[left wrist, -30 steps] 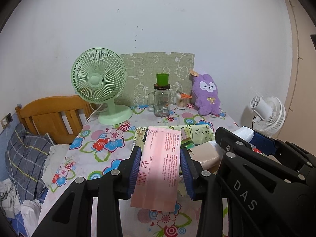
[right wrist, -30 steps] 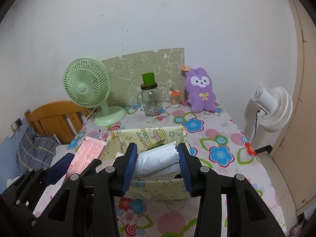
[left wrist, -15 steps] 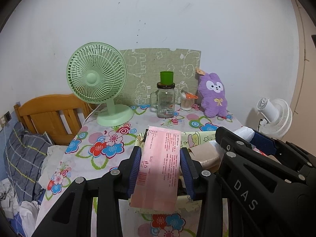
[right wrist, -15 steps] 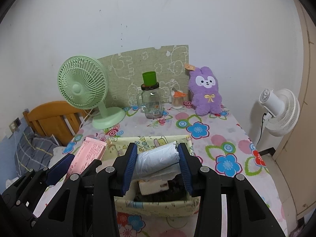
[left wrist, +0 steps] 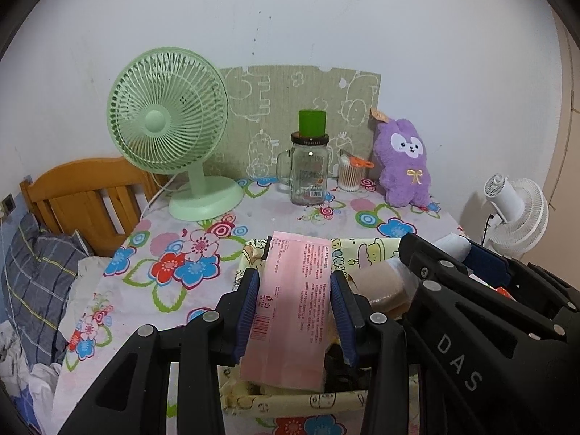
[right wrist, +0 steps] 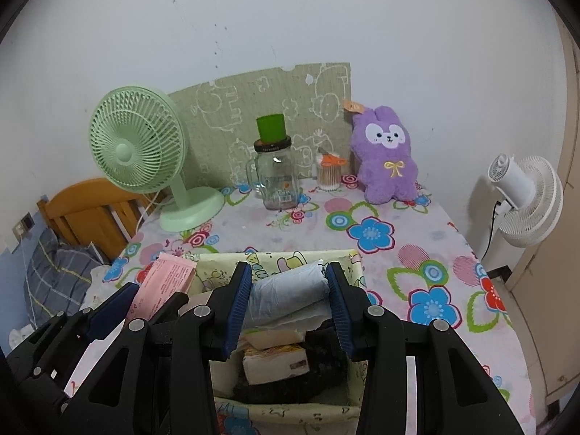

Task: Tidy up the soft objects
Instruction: 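Lower the pink packet into the box with the left tool while the right tool lowers the white roll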

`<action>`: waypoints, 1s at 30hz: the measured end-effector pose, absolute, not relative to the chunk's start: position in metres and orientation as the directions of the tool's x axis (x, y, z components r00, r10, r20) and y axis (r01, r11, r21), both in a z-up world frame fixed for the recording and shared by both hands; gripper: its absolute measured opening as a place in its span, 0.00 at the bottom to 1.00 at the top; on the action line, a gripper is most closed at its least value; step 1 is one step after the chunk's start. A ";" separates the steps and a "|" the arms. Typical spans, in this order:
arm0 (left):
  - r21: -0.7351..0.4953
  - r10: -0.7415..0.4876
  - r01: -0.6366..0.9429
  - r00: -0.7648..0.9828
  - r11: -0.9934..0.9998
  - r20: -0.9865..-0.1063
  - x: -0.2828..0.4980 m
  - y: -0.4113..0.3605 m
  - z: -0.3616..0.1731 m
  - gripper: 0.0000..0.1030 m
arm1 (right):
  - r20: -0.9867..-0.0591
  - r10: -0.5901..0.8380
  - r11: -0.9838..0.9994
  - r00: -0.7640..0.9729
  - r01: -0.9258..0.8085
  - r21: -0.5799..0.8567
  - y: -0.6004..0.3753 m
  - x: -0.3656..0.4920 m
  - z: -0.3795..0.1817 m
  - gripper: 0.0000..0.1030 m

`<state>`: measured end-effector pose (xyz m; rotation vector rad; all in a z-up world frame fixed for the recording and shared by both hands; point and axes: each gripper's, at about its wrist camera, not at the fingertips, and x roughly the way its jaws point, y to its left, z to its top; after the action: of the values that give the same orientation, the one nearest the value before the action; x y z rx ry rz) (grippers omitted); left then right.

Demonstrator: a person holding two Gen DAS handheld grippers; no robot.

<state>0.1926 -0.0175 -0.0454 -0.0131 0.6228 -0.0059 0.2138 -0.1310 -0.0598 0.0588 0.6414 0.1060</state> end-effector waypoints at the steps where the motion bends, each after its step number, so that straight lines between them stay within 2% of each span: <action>1: -0.016 -0.010 0.002 0.809 1.000 -0.588 0.196 -0.017 -0.048 0.40 | -0.596 0.117 0.993 0.794 -0.080 0.088 -0.131 0.216 -0.061 0.44; 10: -0.030 -0.022 0.003 0.780 1.000 -0.625 0.217 -0.018 -0.069 0.42 | -0.630 0.105 0.994 0.769 -0.061 0.091 -0.134 0.236 -0.080 0.44; 21: 0.015 0.018 -0.011 0.765 1.000 -0.644 0.215 -0.012 -0.072 0.74 | -0.623 0.113 0.994 0.774 -0.088 0.071 -0.127 0.242 -0.083 0.44; 25: 0.074 0.046 0.003 0.759 0.997 -0.649 0.209 -0.013 -0.072 0.76 | -0.619 0.133 0.991 0.774 -0.115 0.069 -0.120 0.242 -0.082 0.44; 30: 0.073 0.042 0.007 0.763 0.997 -0.645 0.206 -0.012 -0.071 0.79 | -0.633 0.160 0.986 0.757 -0.155 0.064 -0.109 0.241 -0.087 0.44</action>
<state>0.2055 -0.0119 -0.0711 0.0723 0.7020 0.0188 0.2408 -0.1088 -0.0867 0.0078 0.6906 0.1716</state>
